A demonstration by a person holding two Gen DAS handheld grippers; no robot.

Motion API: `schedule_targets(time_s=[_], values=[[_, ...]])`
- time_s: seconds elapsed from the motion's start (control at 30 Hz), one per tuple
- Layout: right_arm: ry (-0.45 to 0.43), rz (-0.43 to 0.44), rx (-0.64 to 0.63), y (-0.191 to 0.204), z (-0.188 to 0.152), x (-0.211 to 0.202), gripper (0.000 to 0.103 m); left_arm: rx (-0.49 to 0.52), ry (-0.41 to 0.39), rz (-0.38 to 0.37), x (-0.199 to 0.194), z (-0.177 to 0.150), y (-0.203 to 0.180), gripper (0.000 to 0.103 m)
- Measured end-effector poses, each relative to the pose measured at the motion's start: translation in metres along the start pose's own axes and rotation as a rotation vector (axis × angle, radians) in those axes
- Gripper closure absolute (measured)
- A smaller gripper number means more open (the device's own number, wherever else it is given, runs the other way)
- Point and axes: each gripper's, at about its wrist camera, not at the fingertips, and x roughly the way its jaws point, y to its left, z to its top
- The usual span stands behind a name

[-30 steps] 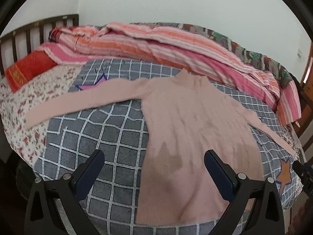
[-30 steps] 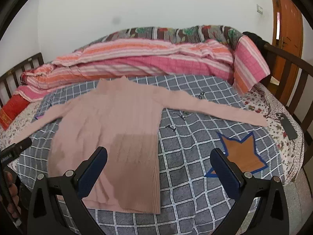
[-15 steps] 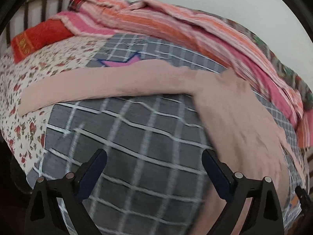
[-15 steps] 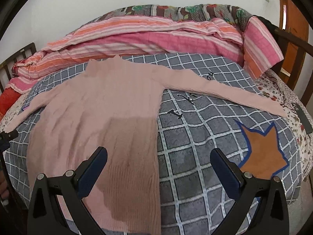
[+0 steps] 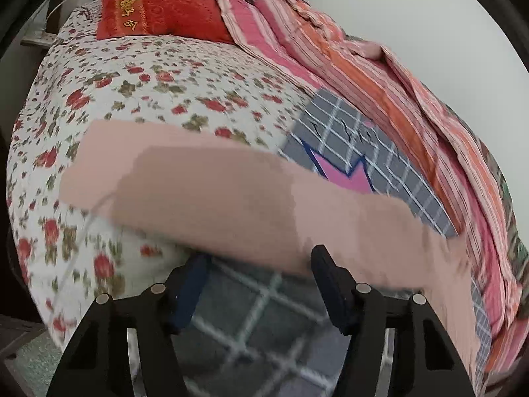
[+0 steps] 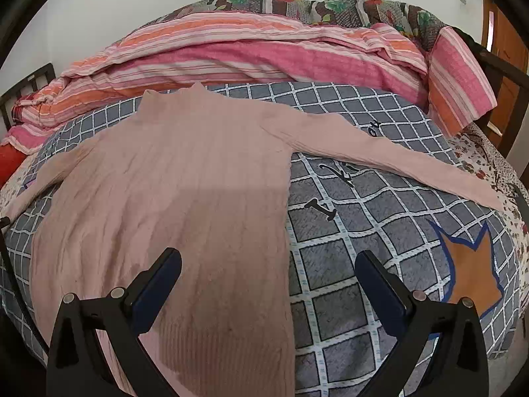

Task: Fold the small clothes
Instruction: 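Reach the left tool to the sleeve cuff nearest it and grasp it, then carry the sleeve across the sweater body with the left tool and release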

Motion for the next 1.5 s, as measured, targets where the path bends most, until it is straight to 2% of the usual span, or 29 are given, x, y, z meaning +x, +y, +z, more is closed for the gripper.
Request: schedule_targets(time_s=[0.03, 0.13, 0.17, 0.2, 0.27, 0.33, 0.57, 0.7, 0.9, 1.1, 1.27, 1.33, 1.4, 1.5], values=[[0.002, -0.003, -0.001, 0.0, 0.001, 0.001, 0.0, -0.006, -0.005, 0.01, 0.005, 0.005, 0.001, 0.044], [0.005, -0.015, -0.005, 0.0, 0.002, 0.004, 0.0, -0.019, -0.039, 0.065, 0.011, 0.014, 0.001, 0.057], [0.006, -0.018, -0.005, -0.001, 0.002, 0.004, 0.0, -0.014, -0.048, 0.082, 0.011, 0.015, -0.001, 0.066], [0.006, -0.018, -0.003, -0.003, 0.002, 0.005, 0.0, 0.014, -0.062, 0.107, 0.011, 0.018, -0.007, 0.079], [0.007, -0.015, 0.005, -0.006, 0.003, 0.005, 0.0, 0.056, -0.071, 0.126, 0.011, 0.02, -0.017, 0.093], [0.003, -0.01, 0.013, -0.009, 0.004, 0.005, 0.0, 0.11, -0.099, 0.172, 0.006, 0.02, -0.033, 0.095], [-0.006, 0.005, 0.018, -0.018, 0.004, 0.003, 0.0, 0.257, -0.171, 0.149, -0.022, 0.014, -0.087, 0.096], [-0.024, 0.009, 0.027, -0.027, 0.003, -0.001, 0.0, 0.334, -0.19, 0.09, -0.037, 0.007, -0.131, 0.096], [-0.04, -0.003, 0.053, -0.048, 0.0, -0.008, 0.0, 0.448, -0.191, -0.053, -0.056, -0.015, -0.217, 0.096], [-0.05, -0.037, 0.116, -0.085, -0.006, -0.017, 0.0, 0.581, -0.153, -0.238, -0.061, -0.065, -0.317, 0.096], [-0.039, -0.078, 0.167, -0.113, -0.02, -0.02, 0.0, 0.65, -0.017, -0.429, -0.047, -0.125, -0.381, 0.096], [-0.031, -0.09, 0.185, -0.121, -0.026, -0.02, 0.0, 0.678, 0.015, -0.46, -0.039, -0.15, -0.399, 0.096], [-0.022, -0.101, 0.196, -0.127, -0.031, -0.021, 0.0, 0.681, 0.086, -0.5, -0.025, -0.175, -0.415, 0.096], [-0.019, -0.118, 0.198, -0.135, -0.038, -0.025, 0.0, 0.659, 0.175, -0.524, -0.004, -0.196, -0.423, 0.094]])
